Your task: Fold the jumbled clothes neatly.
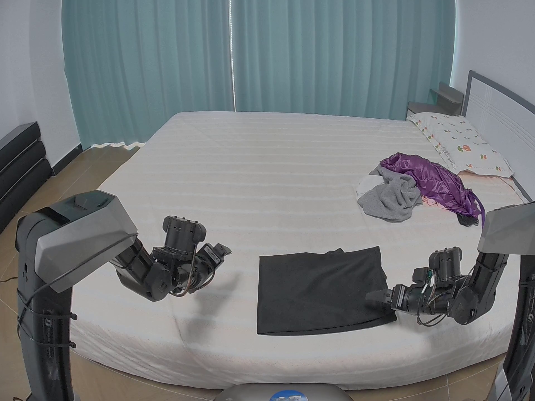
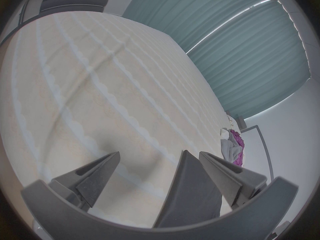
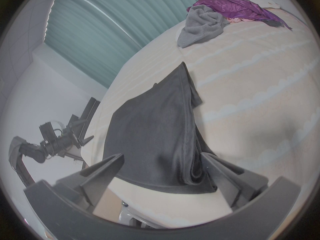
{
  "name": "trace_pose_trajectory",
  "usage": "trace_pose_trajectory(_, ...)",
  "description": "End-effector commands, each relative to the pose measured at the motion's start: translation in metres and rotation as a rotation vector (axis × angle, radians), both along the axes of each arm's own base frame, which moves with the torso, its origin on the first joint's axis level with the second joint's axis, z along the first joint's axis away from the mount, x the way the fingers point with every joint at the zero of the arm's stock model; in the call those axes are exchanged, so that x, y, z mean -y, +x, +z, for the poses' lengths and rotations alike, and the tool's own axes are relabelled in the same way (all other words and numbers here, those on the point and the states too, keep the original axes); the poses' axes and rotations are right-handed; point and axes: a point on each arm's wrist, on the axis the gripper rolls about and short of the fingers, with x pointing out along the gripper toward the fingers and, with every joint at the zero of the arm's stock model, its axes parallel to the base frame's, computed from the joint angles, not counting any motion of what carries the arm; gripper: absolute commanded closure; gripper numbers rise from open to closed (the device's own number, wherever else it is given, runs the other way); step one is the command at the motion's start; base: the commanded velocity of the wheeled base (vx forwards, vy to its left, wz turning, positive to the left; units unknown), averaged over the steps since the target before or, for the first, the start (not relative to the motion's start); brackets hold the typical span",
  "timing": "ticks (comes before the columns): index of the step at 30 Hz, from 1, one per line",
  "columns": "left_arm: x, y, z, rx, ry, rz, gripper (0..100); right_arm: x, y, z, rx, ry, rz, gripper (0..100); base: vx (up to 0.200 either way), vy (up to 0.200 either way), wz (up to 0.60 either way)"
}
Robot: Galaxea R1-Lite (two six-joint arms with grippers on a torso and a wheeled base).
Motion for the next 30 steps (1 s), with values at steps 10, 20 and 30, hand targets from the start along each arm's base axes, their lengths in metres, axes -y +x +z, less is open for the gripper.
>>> trace_pose_trajectory(10,-0.011,-0.004,0.010,0.008,-0.006,0.023,0,0.012,-0.018,-0.004,-0.024,-0.054,0.023,100,0.000,0.000,0.00)
trace_pose_trajectory(20,-0.011,-0.004,0.009,0.007,-0.005,0.023,0,0.017,-0.019,-0.004,-0.029,-0.057,0.006,100,0.000,0.000,0.00)
trace_pose_trajectory(30,-0.011,-0.004,0.009,0.005,-0.007,0.023,0,0.022,-0.022,-0.007,-0.035,-0.071,0.005,100,0.000,0.000,0.00)
